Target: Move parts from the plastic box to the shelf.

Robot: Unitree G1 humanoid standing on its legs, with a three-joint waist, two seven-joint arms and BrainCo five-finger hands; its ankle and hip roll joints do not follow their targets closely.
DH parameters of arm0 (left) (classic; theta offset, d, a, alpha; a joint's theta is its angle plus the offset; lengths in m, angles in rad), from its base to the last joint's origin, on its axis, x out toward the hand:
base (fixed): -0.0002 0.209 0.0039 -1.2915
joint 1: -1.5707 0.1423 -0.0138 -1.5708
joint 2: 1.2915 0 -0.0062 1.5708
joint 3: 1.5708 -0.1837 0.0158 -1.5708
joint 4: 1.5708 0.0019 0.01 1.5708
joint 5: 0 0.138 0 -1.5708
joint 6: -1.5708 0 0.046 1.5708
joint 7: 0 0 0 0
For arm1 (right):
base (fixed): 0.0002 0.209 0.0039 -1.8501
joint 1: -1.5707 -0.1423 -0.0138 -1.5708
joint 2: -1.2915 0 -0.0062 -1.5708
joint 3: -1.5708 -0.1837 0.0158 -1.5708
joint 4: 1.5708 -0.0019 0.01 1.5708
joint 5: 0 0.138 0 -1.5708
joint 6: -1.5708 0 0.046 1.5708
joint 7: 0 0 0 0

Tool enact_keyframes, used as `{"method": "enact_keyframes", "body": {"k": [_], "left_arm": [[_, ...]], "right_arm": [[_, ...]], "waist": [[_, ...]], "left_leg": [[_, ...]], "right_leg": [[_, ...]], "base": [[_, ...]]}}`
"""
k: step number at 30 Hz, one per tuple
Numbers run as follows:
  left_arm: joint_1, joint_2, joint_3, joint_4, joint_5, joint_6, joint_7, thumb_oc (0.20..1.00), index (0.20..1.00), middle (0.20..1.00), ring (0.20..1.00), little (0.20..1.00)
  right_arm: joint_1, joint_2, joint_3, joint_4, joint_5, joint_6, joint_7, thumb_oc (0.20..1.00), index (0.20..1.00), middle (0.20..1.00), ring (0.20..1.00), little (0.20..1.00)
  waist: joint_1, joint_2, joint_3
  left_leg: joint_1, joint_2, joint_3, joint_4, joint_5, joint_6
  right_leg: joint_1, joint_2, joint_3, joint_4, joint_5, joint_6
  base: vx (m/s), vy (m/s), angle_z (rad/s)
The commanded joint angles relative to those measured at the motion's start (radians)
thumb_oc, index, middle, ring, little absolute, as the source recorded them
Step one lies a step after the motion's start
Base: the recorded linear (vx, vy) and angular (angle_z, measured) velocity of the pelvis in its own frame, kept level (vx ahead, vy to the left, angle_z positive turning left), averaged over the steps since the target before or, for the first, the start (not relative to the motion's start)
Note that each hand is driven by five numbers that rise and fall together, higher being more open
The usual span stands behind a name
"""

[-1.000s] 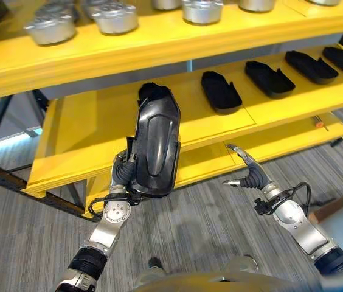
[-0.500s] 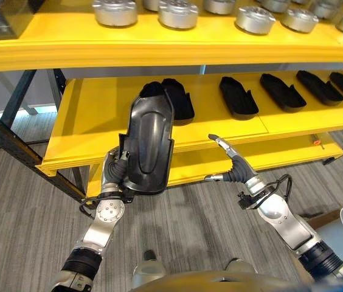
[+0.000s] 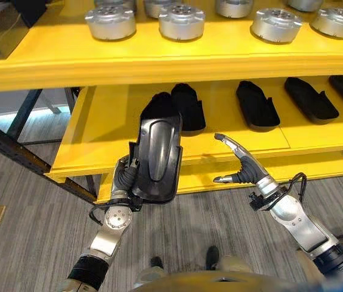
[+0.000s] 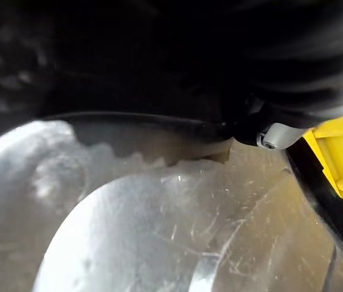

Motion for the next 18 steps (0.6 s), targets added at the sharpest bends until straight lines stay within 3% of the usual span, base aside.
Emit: {"method": "enact_keyframes", "body": {"k": [1,3,5,7,9,10,11,12,15,16,18], "left_arm": [[-0.087,0.014,-0.011,-0.045,-0.002,-0.079,0.049,0.2,0.2,0.2,0.2,0.2],[-0.098,0.007,-0.006,-0.038,-0.009,-0.074,0.051,0.2,0.2,0.2,0.2,0.2],[-0.091,0.0,0.0,-0.033,-0.012,-0.08,0.048,0.2,0.2,0.2,0.2,0.2],[-0.074,0.0,0.01,-0.04,-0.016,-0.083,0.05,0.2,0.2,0.2,0.2,0.2],[-0.042,0.008,0.035,-0.046,-0.044,-0.101,0.051,0.2,0.2,0.2,0.2,0.2],[-0.038,0.007,0.039,-0.041,-0.049,-0.109,0.053,0.2,0.2,0.2,0.2,0.2],[-0.035,0.005,0.045,-0.016,-0.059,-0.132,0.061,0.2,0.2,0.2,0.2,0.2],[-0.044,0.003,0.044,0.001,-0.059,-0.129,0.075,0.2,0.2,0.2,0.2,0.2],[-0.073,-0.007,0.041,0.042,-0.055,-0.127,0.075,0.2,0.2,0.2,0.2,0.2],[-0.09,-0.008,0.035,0.058,-0.047,-0.125,0.075,0.2,0.2,0.2,0.2,0.2],[-0.091,-0.009,0.035,0.06,-0.037,-0.118,0.072,0.2,0.2,0.2,0.2,0.2]], "right_arm": [[-0.075,-0.012,0.015,-0.008,-0.014,-0.077,-0.071,1.0,1.0,1.0,1.0,1.0],[-0.091,-0.009,0.02,0.001,-0.019,-0.065,-0.087,1.0,1.0,1.0,1.0,1.0],[-0.094,-0.009,0.015,0.001,-0.02,-0.051,-0.089,1.0,1.0,1.0,1.0,1.0],[-0.081,-0.015,0.001,-0.011,-0.013,-0.048,-0.089,1.0,1.0,1.0,1.0,1.0],[-0.042,-0.045,-0.029,-0.037,0.0,-0.056,-0.078,1.0,1.0,1.0,1.0,1.0],[-0.036,-0.051,-0.031,-0.041,0.003,-0.059,-0.08,1.0,1.0,1.0,1.0,1.0],[-0.024,-0.063,-0.03,-0.035,0.008,-0.066,-0.096,1.0,1.0,1.0,1.0,1.0],[-0.02,-0.068,-0.029,-0.027,0.011,-0.065,-0.102,1.0,1.0,1.0,1.0,1.0],[-0.012,-0.069,-0.031,-0.014,0.014,-0.049,-0.113,1.0,1.0,1.0,1.0,1.0],[0.005,-0.065,-0.046,-0.01,0.02,-0.05,-0.115,1.0,1.0,1.0,1.0,1.0],[0.03,-0.056,-0.074,-0.013,0.026,-0.052,-0.107,1.0,1.0,1.0,1.0,1.0]], "waist": [[0.01,-0.027,-0.003],[0.004,-0.024,0.003],[-0.008,-0.011,-0.006],[-0.014,-0.004,-0.012],[-0.02,0.008,-0.021],[-0.022,0.01,-0.02],[-0.03,0.013,-0.022],[-0.034,0.023,-0.019],[-0.05,0.031,-0.022],[-0.058,0.028,-0.027],[-0.061,0.021,-0.031]], "left_leg": [[-0.097,-0.004,0.11,0.369,-0.005,0.0],[-0.116,0.046,0.126,0.385,0.014,-0.01],[-0.07,0.07,0.134,0.294,0.0,-0.019],[-0.045,0.078,0.142,0.162,0.051,-0.014],[-0.046,0.161,0.097,-0.021,0.176,-0.078],[-0.054,0.182,0.11,-0.049,0.217,-0.078],[-0.056,0.213,0.106,-0.078,0.24,-0.105],[-0.044,0.209,0.125,-0.089,0.208,-0.085],[-0.025,0.192,0.156,-0.075,0.172,-0.073],[-0.01,0.161,0.157,-0.072,0.128,-0.059],[0.014,0.128,0.147,-0.085,0.098,-0.045]], "right_leg": [[0.017,0.019,-0.029,-0.038,0.06,0.001],[0.023,0.016,-0.033,-0.03,0.047,-0.005],[0.037,0.014,-0.028,-0.026,0.028,0.004],[0.033,0.006,-0.033,-0.028,0.045,0.001],[0.073,-0.016,-0.015,-0.049,0.032,0.02],[0.071,-0.022,-0.023,-0.049,0.041,0.018],[0.09,-0.05,-0.023,-0.035,0.019,0.031],[0.08,-0.068,-0.035,0.003,0.012,0.038],[0.08,-0.082,-0.043,0.025,0.007,0.042],[0.077,-0.093,-0.032,0.03,0.015,0.053],[0.075,-0.102,-0.014,0.022,0.035,0.072]], "base": [[0.05,-0.177,0.17],[0.08,-0.051,0.04],[0.16,0.166,-0.03],[0.13,0.275,0.03],[0.24,0.439,-0.08],[0.25,0.504,-0.13],[0.14,0.49,-0.19],[0.17,0.443,-0.29],[0.12,0.356,-0.27],[0.14,0.346,-0.1],[0.14,0.282,-0.17]]}}
